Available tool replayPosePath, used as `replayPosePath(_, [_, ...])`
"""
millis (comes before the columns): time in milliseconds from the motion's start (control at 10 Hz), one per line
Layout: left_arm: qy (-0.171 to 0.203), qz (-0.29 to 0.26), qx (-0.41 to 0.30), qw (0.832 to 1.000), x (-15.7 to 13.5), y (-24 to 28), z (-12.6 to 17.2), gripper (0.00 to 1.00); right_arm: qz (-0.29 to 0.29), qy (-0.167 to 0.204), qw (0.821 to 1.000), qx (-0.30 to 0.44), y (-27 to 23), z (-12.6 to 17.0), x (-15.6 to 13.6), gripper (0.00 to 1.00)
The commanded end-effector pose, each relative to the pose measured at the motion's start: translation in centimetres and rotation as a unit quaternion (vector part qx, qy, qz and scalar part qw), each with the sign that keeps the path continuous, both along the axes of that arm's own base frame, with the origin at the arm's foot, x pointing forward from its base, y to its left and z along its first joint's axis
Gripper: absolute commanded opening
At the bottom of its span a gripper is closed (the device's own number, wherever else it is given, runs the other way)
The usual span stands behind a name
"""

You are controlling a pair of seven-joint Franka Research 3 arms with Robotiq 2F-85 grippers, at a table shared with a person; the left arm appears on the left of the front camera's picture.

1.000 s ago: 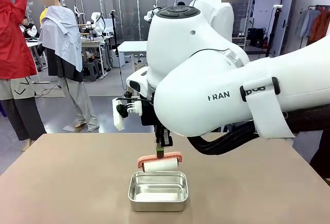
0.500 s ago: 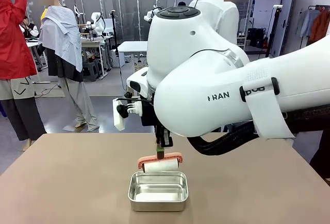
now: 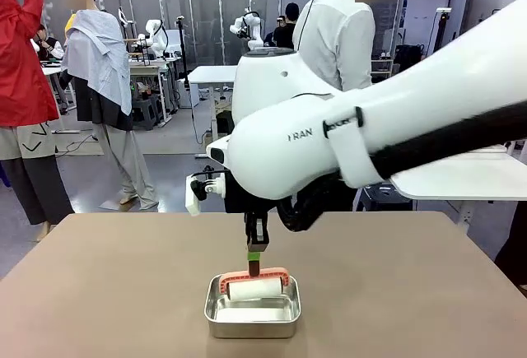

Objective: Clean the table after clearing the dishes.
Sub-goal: Place the Lint Roller back on top of the Airtight Container.

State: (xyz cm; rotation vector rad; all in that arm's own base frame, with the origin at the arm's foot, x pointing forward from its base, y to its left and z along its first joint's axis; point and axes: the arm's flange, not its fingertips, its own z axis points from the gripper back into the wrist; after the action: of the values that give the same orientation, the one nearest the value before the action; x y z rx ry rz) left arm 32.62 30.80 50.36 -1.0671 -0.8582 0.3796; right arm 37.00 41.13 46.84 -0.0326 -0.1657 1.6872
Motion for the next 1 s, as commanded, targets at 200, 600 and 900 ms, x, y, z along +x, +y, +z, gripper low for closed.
replayPosePath(200, [-0.003, -0.004, -0.002, 1.000, -0.1, 0.3, 0.5, 1.00, -0.004, 0.061, 0.998, 0.029, -0.2, -1.8, 3.7, 0.21])
replayPosePath(600, [-0.003, -0.004, -0.002, 1.000, -0.1, 0.3, 0.5, 1.00, -0.018, 0.081, 0.996, 0.018, 0.1, -3.9, 6.4, 0.21])
replayPosePath(900, [-0.003, -0.004, -0.002, 1.000, -0.1, 0.3, 0.5, 1.00, -0.018, 0.063, 0.998, 0.006, 0.2, -3.8, 6.8, 0.58])
